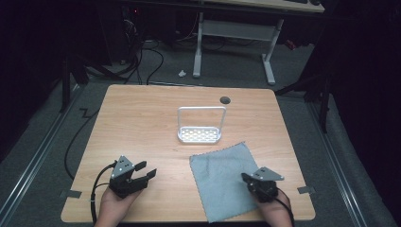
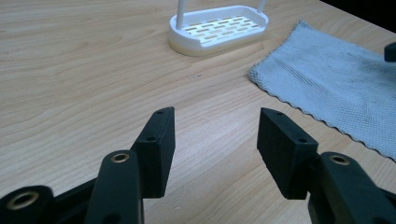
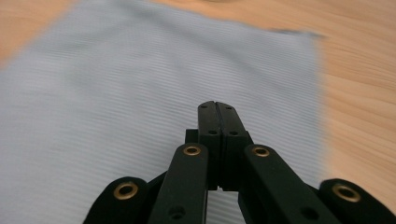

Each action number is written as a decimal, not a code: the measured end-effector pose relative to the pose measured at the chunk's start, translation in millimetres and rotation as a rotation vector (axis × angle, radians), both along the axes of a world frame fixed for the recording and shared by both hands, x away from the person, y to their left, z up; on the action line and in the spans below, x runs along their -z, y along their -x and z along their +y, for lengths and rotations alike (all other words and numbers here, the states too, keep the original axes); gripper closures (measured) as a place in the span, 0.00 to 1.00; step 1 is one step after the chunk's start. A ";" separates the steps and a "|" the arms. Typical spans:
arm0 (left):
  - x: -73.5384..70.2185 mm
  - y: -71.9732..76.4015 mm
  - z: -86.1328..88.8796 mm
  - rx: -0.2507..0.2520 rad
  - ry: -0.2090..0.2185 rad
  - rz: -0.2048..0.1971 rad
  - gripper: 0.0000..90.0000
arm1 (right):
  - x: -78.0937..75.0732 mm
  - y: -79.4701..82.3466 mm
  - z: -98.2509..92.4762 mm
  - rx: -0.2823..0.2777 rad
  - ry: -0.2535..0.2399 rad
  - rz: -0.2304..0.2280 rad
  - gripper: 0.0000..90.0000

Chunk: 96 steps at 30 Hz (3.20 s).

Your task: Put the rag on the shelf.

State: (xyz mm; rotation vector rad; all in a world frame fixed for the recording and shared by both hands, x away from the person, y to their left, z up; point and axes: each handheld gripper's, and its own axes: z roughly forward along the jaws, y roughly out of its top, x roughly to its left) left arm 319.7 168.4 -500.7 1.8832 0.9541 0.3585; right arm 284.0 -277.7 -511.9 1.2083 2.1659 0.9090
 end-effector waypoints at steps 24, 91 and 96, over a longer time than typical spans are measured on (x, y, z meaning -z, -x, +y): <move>7.1 17.4 -63.8 0.164 -0.020 0.065 0.55 | 13.7 5.1 -7.4 -0.035 -0.054 0.095 1.00; 32.5 -21.4 -57.6 0.020 -0.166 0.097 0.98 | 12.8 -35.7 40.9 -0.040 -0.141 0.039 0.64; 34.0 -24.1 -51.8 0.024 -0.108 0.136 0.98 | 18.7 -60.9 54.0 -0.017 -0.116 0.084 0.71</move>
